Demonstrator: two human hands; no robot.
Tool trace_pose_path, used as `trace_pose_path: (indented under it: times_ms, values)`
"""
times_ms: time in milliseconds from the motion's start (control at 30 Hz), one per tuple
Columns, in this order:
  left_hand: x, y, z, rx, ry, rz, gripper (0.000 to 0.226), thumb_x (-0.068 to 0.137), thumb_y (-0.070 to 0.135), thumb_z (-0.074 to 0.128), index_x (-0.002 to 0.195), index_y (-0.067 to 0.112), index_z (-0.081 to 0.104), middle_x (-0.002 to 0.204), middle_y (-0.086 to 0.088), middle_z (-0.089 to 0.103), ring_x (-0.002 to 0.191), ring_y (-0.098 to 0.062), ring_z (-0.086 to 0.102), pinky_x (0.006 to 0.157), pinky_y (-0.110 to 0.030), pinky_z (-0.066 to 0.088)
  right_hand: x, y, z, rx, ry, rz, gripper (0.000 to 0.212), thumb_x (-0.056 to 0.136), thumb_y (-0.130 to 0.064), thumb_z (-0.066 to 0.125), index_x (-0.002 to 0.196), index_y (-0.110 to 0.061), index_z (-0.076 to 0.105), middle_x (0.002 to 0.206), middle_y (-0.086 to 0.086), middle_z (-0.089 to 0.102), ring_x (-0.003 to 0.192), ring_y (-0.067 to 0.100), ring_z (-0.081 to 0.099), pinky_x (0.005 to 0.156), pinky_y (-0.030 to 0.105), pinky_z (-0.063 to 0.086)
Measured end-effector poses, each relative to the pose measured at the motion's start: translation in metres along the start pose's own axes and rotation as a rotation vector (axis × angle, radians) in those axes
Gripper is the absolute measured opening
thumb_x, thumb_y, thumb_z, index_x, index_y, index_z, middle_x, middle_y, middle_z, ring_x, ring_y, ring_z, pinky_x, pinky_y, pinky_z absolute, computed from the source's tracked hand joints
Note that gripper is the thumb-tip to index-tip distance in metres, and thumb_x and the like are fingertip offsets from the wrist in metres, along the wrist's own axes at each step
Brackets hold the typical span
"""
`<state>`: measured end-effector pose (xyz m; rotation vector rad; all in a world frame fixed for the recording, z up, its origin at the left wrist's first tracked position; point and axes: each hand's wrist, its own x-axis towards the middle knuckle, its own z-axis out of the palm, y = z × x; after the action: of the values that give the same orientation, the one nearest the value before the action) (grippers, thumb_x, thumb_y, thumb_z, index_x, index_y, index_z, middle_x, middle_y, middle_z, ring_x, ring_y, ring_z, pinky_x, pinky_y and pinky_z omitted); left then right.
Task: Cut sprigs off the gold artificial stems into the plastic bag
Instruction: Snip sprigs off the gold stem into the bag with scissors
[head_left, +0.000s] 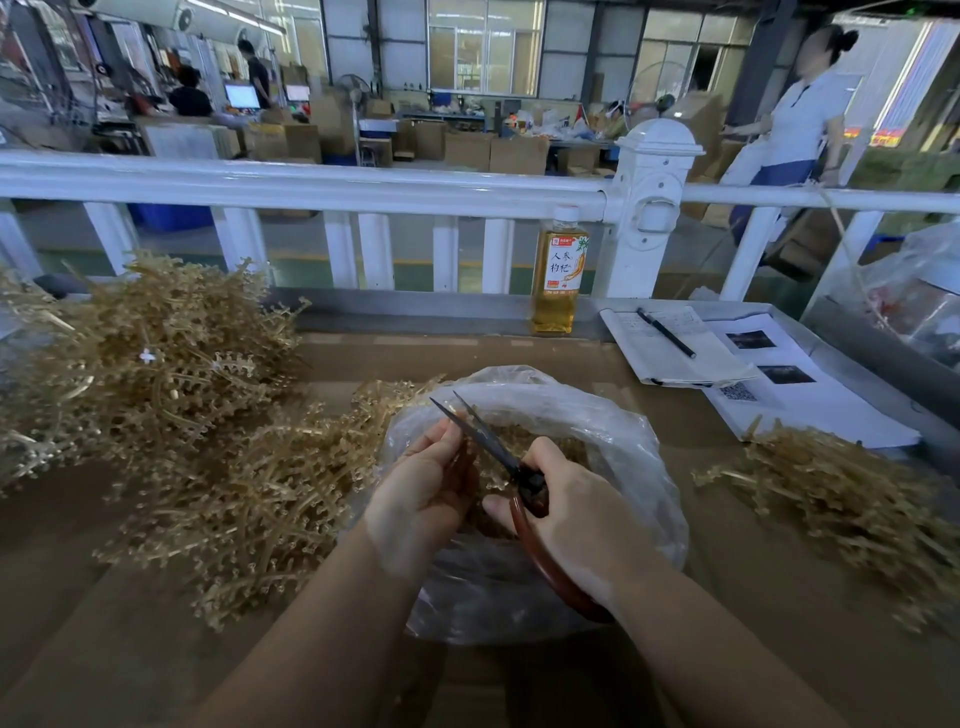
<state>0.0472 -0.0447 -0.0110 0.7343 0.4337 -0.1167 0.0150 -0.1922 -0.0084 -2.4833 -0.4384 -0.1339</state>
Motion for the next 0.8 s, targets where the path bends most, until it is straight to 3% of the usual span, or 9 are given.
trace_pose_path:
  times_ms: [67, 133, 233, 367, 467, 700, 800]
  values:
    - [-0.0008, 0.0009, 0.0001, -0.007, -0.005, -0.006, 0.015, 0.095, 0.009, 0.050, 0.093, 0.012, 0.064, 0.077, -0.004, 0.066, 0.076, -0.018, 0.063, 0.085, -0.033, 0.051, 0.0010, -0.0016, -0.0010, -0.004, -0.006, -0.011, 0.033, 0.087, -0.055, 0.059, 0.090, -0.028, 0.040, 0.080, -0.006, 0.057, 0.073, 0.009, 0.056, 0.066, 0.024, 0.043]
    - [-0.0013, 0.0010, 0.0006, -0.005, -0.013, -0.002, 0.016, 0.096, 0.009, 0.049, 0.092, 0.012, 0.064, 0.081, -0.004, 0.064, 0.079, -0.018, 0.060, 0.091, -0.035, 0.047, 0.0017, -0.0031, -0.0016, -0.009, -0.005, -0.015, 0.034, 0.087, -0.054, 0.059, 0.091, -0.026, 0.041, 0.079, -0.005, 0.058, 0.073, 0.010, 0.056, 0.066, 0.026, 0.045]
    - [-0.0009, -0.0008, 0.0010, 0.001, -0.035, 0.003, 0.021, 0.096, 0.007, 0.046, 0.085, 0.012, 0.063, 0.073, -0.003, 0.066, 0.073, -0.017, 0.063, 0.079, -0.031, 0.051, 0.0022, -0.0056, -0.0020, -0.024, 0.011, -0.025, 0.033, 0.088, -0.054, 0.057, 0.092, -0.024, 0.041, 0.079, -0.004, 0.058, 0.072, 0.011, 0.055, 0.065, 0.027, 0.044]
    - [-0.0009, -0.0024, 0.0020, 0.025, -0.068, -0.008, 0.020, 0.097, 0.010, 0.046, 0.088, 0.011, 0.063, 0.071, -0.003, 0.068, 0.060, -0.014, 0.066, 0.052, -0.022, 0.055, 0.0041, -0.0069, -0.0012, -0.022, 0.031, -0.038, 0.032, 0.090, -0.051, 0.057, 0.095, -0.023, 0.043, 0.081, -0.003, 0.060, 0.074, 0.013, 0.057, 0.071, 0.032, 0.049]
    - [-0.0012, -0.0024, 0.0017, 0.011, -0.081, -0.033, 0.017, 0.095, 0.010, 0.048, 0.090, 0.011, 0.064, 0.077, -0.005, 0.065, 0.063, -0.016, 0.064, 0.051, -0.023, 0.055, 0.0051, -0.0066, 0.0009, -0.031, 0.056, -0.051, 0.031, 0.090, -0.050, 0.058, 0.098, -0.023, 0.045, 0.083, -0.005, 0.062, 0.075, 0.011, 0.059, 0.072, 0.029, 0.051]
    - [-0.0018, -0.0042, -0.0002, 0.008, -0.066, -0.027, 0.017, 0.097, 0.010, 0.047, 0.090, 0.012, 0.063, 0.060, -0.002, 0.064, 0.047, -0.011, 0.061, 0.043, -0.019, 0.049, 0.0057, -0.0033, 0.0052, -0.116, 0.122, -0.087, 0.019, 0.092, -0.041, 0.056, 0.097, -0.028, 0.043, 0.078, -0.007, 0.059, 0.069, 0.010, 0.057, 0.061, 0.020, 0.043]
    - [-0.0006, -0.0044, -0.0014, 0.024, -0.057, -0.020, 0.019, 0.097, 0.011, 0.045, 0.091, 0.013, 0.062, 0.074, -0.005, 0.064, 0.062, -0.015, 0.061, 0.048, -0.022, 0.052, 0.0033, -0.0029, 0.0068, -0.140, 0.127, -0.084, 0.025, 0.091, -0.048, 0.056, 0.098, -0.029, 0.041, 0.082, -0.007, 0.057, 0.075, 0.010, 0.056, 0.068, 0.026, 0.050]
